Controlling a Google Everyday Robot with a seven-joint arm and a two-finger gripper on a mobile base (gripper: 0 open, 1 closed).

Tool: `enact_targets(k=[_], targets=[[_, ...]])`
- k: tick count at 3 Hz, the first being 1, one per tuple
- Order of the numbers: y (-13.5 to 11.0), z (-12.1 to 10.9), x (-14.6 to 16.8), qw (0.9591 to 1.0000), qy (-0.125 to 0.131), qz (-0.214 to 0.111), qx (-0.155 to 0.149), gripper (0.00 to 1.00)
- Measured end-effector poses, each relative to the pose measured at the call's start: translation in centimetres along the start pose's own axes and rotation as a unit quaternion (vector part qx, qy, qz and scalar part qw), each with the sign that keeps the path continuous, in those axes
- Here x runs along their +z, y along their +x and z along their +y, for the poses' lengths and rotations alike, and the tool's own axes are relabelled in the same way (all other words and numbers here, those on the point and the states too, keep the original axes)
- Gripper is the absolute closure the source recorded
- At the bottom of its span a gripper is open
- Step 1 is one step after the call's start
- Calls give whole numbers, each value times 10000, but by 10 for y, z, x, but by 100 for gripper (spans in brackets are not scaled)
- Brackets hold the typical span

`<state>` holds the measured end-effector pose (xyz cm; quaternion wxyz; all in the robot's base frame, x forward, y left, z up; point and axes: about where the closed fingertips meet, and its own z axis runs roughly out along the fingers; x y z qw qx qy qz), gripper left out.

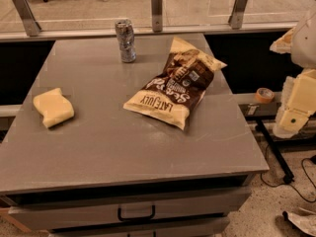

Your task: Pick brown chip bag

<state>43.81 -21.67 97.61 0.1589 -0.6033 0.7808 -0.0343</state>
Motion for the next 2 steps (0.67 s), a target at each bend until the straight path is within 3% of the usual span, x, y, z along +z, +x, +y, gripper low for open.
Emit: enact_targets(k=[1, 2], targets=[[0, 0, 0, 10000, 1, 0, 0, 0], [-15, -26, 19, 9989, 94, -466, 15, 0]])
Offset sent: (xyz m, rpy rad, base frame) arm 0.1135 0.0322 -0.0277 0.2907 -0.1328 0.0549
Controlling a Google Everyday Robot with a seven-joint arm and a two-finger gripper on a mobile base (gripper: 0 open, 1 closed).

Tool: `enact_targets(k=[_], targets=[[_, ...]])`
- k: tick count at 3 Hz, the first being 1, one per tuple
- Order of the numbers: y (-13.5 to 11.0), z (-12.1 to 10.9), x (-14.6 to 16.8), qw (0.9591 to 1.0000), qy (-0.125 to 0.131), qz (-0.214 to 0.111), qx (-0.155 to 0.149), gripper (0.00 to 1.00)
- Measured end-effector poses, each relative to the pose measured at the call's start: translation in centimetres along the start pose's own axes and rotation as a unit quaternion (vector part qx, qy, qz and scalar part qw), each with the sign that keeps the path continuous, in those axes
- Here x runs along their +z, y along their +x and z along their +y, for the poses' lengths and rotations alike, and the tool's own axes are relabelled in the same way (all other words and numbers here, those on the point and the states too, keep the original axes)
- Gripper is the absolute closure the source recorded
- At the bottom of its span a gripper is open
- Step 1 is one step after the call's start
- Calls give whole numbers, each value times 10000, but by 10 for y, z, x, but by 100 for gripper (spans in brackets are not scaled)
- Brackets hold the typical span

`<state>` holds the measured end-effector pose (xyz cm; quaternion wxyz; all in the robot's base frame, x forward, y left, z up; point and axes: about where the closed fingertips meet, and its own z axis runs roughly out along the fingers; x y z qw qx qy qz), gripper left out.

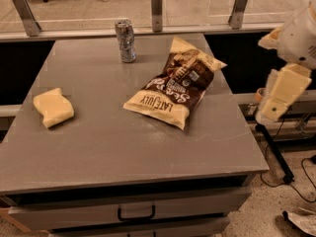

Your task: Pick brown chip bag

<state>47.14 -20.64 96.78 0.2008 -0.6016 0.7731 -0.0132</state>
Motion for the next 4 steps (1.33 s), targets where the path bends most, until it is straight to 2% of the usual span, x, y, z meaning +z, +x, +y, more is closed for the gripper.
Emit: enact_targets(k=[1, 2, 3, 4], targets=[[-21, -40, 57, 9964, 42, -843, 51, 0], [-43, -90, 103, 9872, 341, -1512, 385, 0], [-56, -140, 135, 9754, 436, -1998, 823, 0], [-85, -157, 173, 9691, -15, -2220, 1073, 19]])
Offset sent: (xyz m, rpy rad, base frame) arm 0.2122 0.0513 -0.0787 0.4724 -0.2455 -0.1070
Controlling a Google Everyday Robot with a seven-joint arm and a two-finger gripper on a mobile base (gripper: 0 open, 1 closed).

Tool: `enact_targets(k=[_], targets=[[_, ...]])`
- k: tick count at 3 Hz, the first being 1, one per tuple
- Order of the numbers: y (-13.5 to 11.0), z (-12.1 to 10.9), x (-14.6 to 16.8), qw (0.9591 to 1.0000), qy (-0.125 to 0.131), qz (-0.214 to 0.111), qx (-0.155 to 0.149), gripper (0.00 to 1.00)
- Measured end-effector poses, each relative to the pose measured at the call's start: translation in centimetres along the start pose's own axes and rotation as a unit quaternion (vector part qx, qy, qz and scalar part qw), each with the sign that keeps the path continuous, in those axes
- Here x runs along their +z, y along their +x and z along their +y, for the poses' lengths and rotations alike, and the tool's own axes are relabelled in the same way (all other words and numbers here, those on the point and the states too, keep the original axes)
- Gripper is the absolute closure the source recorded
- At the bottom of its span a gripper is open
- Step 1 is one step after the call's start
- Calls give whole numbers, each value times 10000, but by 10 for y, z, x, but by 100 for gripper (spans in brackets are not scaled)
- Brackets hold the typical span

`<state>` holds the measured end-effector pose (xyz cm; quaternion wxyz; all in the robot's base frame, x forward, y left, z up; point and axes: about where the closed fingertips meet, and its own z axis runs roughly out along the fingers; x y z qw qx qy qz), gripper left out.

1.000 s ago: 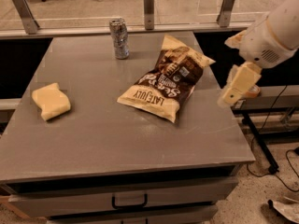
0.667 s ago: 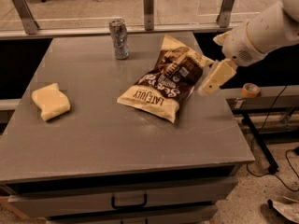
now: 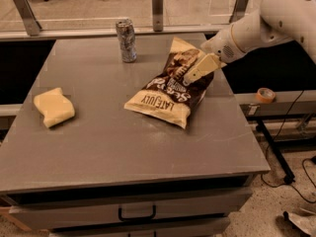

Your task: Pick brown chip bag

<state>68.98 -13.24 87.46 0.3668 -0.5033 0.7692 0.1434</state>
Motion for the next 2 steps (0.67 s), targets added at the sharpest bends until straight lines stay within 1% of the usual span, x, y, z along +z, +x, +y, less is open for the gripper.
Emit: enact_targets(k=[1, 2], targets=[[-10, 6, 33, 9992, -406, -25, 66, 42], [-26, 7, 34, 9986, -478, -229, -54, 65]])
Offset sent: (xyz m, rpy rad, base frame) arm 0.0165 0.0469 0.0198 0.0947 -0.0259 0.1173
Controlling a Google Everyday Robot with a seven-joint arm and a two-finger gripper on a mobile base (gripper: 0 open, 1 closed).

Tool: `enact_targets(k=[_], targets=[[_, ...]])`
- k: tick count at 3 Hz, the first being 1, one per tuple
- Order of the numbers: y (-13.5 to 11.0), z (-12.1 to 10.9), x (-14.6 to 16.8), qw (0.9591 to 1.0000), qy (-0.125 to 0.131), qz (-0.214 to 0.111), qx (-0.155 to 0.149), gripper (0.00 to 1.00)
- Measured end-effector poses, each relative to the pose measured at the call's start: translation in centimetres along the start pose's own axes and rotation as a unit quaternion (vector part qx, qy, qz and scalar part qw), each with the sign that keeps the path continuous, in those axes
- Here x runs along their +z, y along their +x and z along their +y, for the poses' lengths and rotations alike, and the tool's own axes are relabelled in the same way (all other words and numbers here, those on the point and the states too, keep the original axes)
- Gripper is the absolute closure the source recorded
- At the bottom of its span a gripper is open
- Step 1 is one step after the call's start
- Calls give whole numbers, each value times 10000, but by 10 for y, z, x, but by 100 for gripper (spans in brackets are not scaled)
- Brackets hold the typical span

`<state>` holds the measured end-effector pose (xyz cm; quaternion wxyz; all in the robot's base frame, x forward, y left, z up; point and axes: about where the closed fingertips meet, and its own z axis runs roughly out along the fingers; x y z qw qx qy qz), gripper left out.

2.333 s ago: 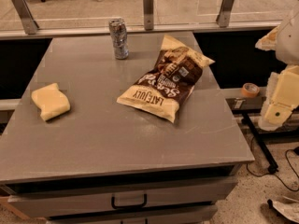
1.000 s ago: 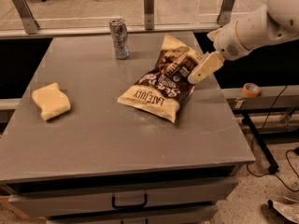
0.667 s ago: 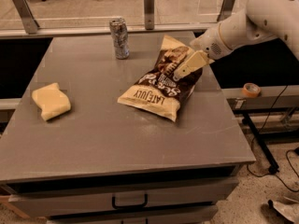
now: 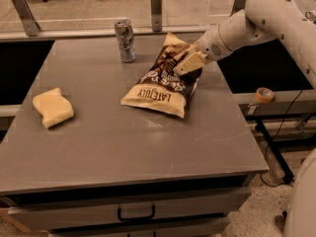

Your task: Pick brown chip bag

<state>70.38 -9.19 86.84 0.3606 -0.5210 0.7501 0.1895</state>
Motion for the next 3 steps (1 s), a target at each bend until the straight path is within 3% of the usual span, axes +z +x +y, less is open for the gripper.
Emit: enact_targets(k=[1, 2, 3], targets=[[-31, 7, -39, 9973, 224, -603, -354, 88], [-50, 30, -114, 9866, 491, -1342, -790, 100], [-51, 30, -113, 9866, 484, -1343, -791, 100]])
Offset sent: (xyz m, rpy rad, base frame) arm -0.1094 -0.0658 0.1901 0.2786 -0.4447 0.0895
